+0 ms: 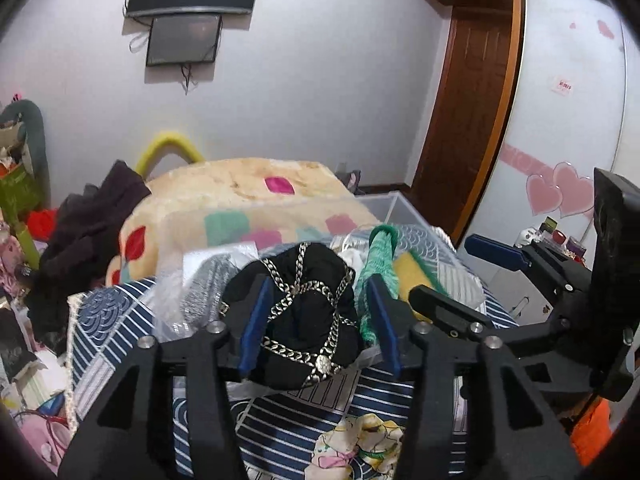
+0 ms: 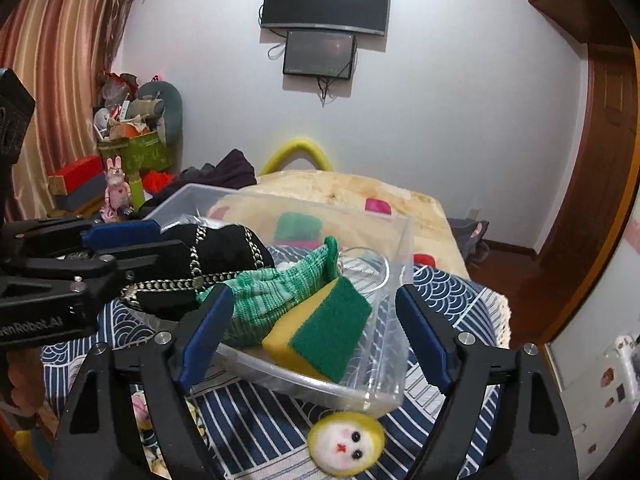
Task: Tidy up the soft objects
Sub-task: 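Drop the black cap into the box with the left tool while the right tool drops the sponge in, then grasp the floral cloth with the left tool while the right tool grasps the yellow doll head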
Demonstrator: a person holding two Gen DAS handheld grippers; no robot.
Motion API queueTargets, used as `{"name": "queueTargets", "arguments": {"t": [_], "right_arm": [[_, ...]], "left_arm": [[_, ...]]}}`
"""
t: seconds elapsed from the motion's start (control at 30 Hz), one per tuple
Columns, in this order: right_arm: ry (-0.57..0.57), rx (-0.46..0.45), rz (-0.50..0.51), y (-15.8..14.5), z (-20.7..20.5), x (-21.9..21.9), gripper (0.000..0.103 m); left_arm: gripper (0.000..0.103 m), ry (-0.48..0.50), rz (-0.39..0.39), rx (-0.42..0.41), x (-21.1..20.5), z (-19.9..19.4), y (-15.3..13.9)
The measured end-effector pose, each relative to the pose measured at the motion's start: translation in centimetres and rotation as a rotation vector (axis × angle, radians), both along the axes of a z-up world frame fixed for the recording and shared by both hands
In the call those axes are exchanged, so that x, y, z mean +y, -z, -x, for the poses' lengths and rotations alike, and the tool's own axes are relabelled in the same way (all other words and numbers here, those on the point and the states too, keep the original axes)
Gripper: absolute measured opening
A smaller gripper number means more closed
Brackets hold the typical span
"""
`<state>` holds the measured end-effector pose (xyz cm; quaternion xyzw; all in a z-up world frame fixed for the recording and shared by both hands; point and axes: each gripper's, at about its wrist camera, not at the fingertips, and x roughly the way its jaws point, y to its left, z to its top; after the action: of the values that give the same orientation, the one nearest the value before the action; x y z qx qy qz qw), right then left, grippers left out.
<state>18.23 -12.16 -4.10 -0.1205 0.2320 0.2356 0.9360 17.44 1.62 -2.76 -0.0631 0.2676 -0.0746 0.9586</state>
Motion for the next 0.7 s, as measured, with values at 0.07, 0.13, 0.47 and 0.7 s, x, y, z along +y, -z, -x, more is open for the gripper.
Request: {"name": "queueTargets", "arguments": {"t": [0.07, 0.13, 0.47, 0.7], "right_arm": [[-0.002, -0.008, -0.006, -0.4, 0.5, -0.4, 0.081], [0.001, -0.02, -0.007, -0.6, 1.1, -0.7, 0.082], [0.062, -0.028, -0.02, 0.0, 3.5, -3.5, 0.093], [0.092, 0.059, 0.0, 3.2, 3.5, -3.9, 0.094]], "left_arm": [[0.061, -0.011, -0.012, -0.025, 0.1, 1.0, -0.6], [0.074, -0.022, -0.025, -0.04, 0.3, 2.0, -1.0], [0.099, -0.069, -0.039, -0.004, 0.7, 5.5, 1.5], [0.099, -0.045, 0.025, 0.149, 0.5, 5.7, 6.2]]}}
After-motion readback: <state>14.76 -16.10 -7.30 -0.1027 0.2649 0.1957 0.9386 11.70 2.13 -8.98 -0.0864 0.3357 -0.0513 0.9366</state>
